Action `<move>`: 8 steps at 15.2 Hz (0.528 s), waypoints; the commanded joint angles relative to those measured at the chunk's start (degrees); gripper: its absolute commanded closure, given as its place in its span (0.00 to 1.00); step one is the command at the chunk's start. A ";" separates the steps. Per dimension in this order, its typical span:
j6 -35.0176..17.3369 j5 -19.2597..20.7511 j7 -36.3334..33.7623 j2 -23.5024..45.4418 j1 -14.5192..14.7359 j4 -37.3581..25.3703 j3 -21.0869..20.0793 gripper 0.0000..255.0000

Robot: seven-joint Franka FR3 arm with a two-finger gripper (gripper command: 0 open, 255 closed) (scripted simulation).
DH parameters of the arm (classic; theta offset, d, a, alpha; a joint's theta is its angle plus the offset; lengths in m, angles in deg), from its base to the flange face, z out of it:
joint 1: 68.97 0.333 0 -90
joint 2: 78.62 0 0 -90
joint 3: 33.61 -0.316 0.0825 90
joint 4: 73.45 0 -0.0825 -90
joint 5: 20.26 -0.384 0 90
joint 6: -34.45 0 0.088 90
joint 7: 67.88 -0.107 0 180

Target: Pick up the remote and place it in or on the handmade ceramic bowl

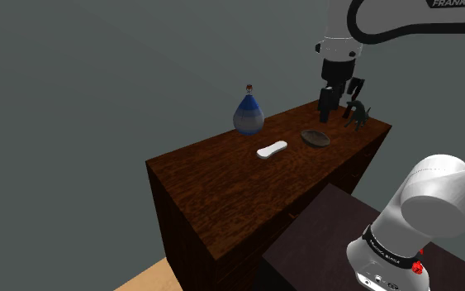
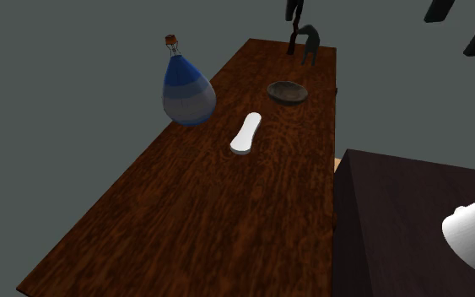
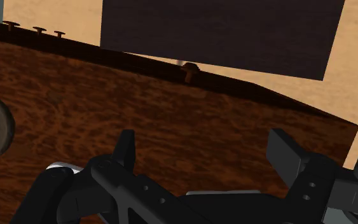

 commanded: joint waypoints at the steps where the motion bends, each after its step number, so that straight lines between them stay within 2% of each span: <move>1: 0.00 0.00 0.00 0.00 0.00 0.00 0.00 0.00; 8: -11.95 6.57 17.70 3.24 0.32 6.19 10.06 0.00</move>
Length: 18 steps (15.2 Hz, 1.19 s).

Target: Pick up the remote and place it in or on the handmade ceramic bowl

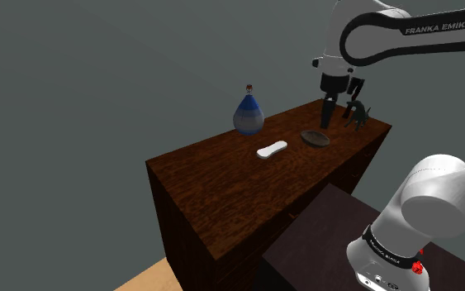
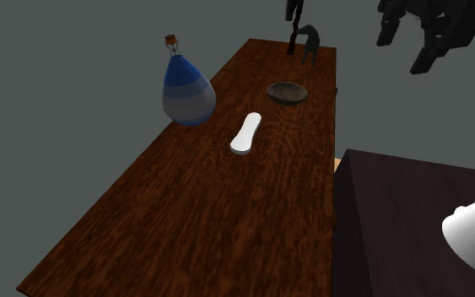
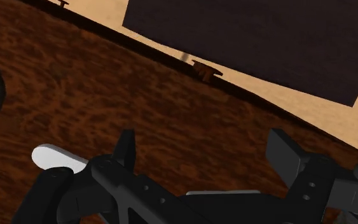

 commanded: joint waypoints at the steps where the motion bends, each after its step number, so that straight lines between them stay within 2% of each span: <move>1: -3.76 1.83 5.42 1.79 0.04 1.08 3.08 0.00; 6: -13.35 4.74 17.90 9.01 0.82 1.58 10.34 0.00; 10: -21.01 4.91 28.35 16.93 2.29 0.00 15.93 0.00; 14: -28.14 2.03 39.93 26.38 4.39 -3.13 20.90 0.00; 18: -34.00 -4.75 53.28 37.04 6.16 -7.69 24.25 0.00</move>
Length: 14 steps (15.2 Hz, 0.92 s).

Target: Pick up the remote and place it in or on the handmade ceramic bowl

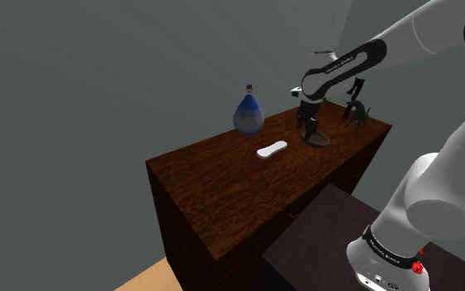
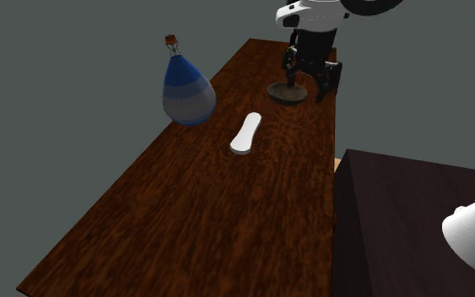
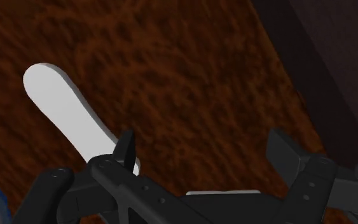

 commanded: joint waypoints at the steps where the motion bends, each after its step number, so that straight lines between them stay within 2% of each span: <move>1: -2.58 -4.20 7.70 5.57 0.46 -2.70 1.22 0.00; 4: -5.10 -11.29 18.34 13.85 -0.53 -7.32 0.54 0.00; 8: -6.59 -18.99 30.55 23.99 -4.15 -14.61 -3.21 0.00; 14: -6.51 -24.76 43.64 37.44 -10.11 -27.30 -10.02 0.00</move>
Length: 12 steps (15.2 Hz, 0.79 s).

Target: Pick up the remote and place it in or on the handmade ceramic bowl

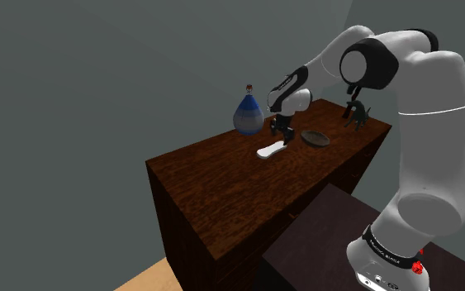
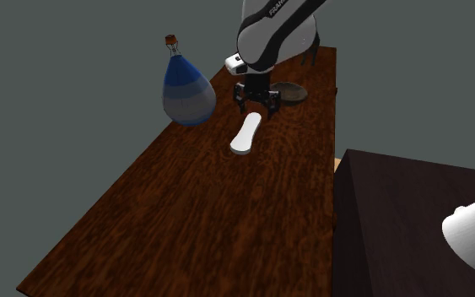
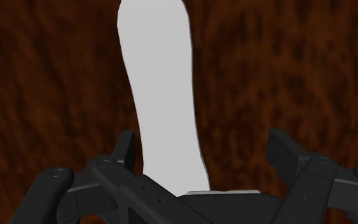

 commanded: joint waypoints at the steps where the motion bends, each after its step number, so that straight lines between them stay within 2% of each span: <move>1: -0.03 -1.13 3.69 4.12 -1.55 -4.00 -2.19 0.00; 12: -3.56 -2.99 5.72 9.82 -3.15 -6.11 -4.38 0.00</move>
